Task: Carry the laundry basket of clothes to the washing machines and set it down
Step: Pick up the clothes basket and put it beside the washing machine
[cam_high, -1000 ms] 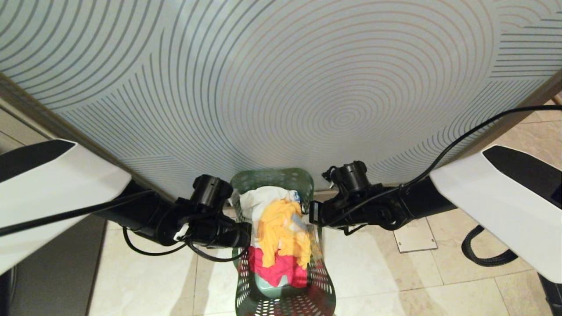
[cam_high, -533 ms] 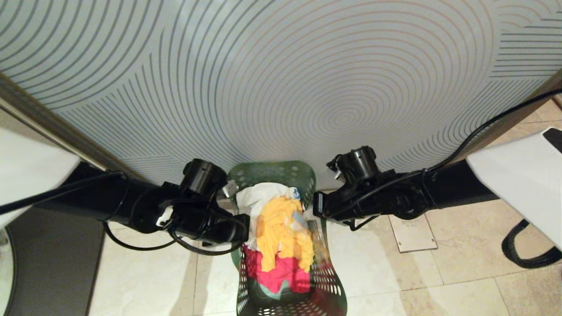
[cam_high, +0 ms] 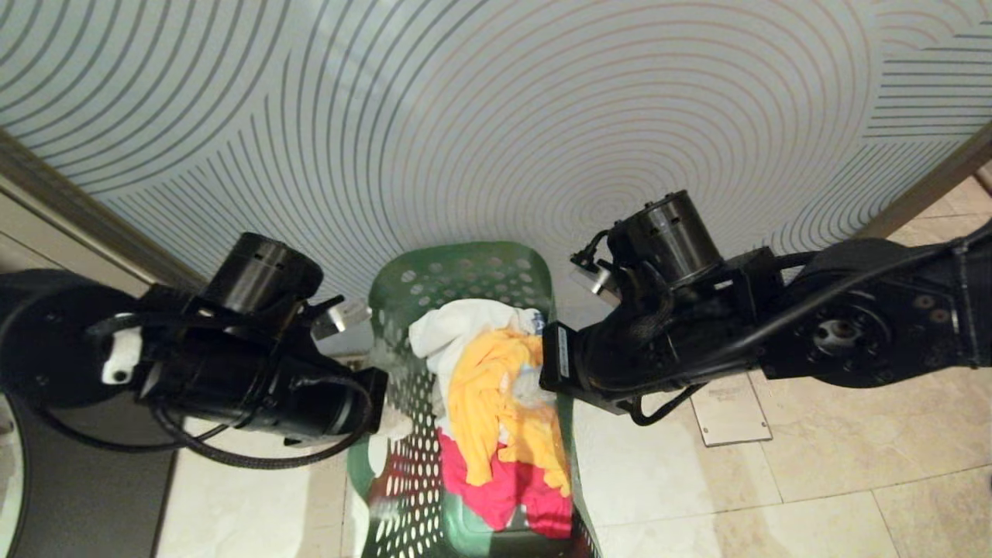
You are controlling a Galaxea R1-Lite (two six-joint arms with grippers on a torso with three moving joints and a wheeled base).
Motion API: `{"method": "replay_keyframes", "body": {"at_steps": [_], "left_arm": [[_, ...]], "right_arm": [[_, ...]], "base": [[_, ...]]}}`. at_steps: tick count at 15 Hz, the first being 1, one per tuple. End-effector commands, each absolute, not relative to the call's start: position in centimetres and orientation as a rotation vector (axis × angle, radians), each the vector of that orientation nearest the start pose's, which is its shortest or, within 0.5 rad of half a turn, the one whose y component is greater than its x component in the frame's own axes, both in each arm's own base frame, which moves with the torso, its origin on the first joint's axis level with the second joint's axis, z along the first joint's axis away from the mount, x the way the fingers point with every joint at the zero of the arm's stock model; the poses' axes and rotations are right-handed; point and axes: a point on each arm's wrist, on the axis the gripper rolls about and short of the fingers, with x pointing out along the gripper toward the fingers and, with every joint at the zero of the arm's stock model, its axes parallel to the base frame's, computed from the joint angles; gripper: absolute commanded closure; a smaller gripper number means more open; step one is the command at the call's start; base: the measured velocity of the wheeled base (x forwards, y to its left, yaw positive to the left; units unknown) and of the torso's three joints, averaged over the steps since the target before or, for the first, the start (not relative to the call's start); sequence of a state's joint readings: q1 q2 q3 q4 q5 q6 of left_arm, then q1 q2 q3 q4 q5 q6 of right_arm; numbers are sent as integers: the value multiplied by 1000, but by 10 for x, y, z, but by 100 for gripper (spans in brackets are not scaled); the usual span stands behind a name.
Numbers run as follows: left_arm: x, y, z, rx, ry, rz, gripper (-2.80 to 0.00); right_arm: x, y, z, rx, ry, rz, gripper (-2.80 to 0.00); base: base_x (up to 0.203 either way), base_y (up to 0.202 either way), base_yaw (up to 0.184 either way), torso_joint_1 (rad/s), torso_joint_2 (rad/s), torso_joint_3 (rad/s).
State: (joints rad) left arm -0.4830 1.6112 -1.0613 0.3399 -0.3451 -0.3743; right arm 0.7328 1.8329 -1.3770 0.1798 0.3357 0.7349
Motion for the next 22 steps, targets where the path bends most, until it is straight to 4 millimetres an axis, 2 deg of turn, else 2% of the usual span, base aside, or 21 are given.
{"method": "replay_keyframes", "body": {"at_steps": [1, 3, 6, 16, 22], "left_arm": [[207, -118, 215, -280, 984, -619, 0], [190, -110, 219, -278, 992, -623, 0], [177, -102, 224, -276, 983, -619, 0], [165, -105, 228, -267, 977, -657, 0], [164, -104, 227, -265, 982, -656, 0]], "right_arm": [[233, 233, 241, 512, 963, 779, 0], [220, 226, 248, 491, 972, 768, 0], [212, 220, 252, 475, 990, 763, 0], [208, 220, 249, 455, 978, 723, 0], [209, 220, 251, 455, 969, 729, 0]], "base": [[0, 0, 0, 0, 0, 0], [0, 0, 0, 0, 0, 0], [0, 0, 0, 0, 0, 0], [0, 0, 0, 0, 0, 0], [0, 0, 0, 3, 3, 159]]}}
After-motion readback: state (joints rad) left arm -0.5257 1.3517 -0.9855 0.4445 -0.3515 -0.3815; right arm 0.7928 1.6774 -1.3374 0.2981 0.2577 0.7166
